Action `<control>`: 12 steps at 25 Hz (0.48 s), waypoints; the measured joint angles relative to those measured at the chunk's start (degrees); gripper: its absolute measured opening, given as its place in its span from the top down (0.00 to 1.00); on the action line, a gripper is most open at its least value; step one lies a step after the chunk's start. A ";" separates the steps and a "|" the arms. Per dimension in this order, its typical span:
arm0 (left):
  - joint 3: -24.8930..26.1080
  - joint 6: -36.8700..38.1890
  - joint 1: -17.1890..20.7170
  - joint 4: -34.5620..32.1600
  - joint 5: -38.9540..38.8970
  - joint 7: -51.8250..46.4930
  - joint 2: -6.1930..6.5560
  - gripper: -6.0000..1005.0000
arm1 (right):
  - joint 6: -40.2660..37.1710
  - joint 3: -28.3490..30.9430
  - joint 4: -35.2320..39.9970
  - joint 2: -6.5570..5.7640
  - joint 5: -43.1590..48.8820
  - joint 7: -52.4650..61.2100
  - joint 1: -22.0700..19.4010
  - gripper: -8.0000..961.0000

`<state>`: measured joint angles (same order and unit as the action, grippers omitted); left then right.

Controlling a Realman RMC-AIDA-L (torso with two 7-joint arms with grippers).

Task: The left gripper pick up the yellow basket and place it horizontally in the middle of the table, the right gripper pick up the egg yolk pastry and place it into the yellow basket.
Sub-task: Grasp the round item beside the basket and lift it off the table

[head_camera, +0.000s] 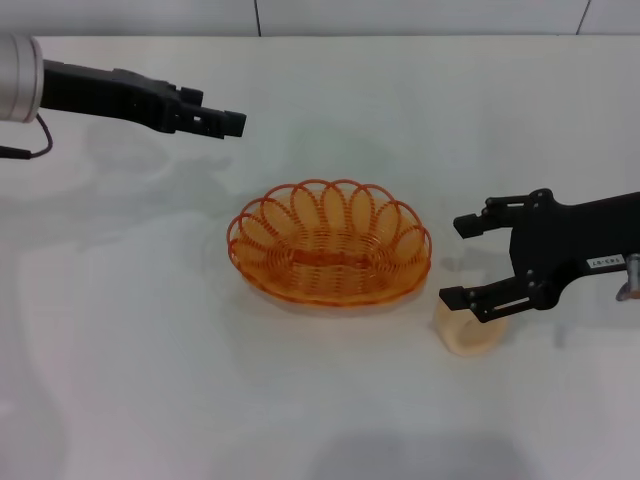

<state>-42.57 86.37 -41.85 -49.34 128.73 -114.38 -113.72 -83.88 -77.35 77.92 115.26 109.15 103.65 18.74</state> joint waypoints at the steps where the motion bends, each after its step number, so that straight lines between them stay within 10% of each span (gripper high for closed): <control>1: -0.10 -0.03 -0.07 0.00 0.12 1.82 0.00 0.12 | 0.41 -0.26 -0.10 0.02 0.33 0.29 0.02 0.10; 12: -10.14 6.43 0.86 -4.68 1.11 14.21 0.48 0.12 | 2.48 -2.94 -0.59 0.05 6.57 4.55 0.35 0.12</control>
<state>-52.71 92.79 -41.00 -54.02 129.84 -100.17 -113.24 -81.40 -80.29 77.33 115.31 115.72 108.21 19.08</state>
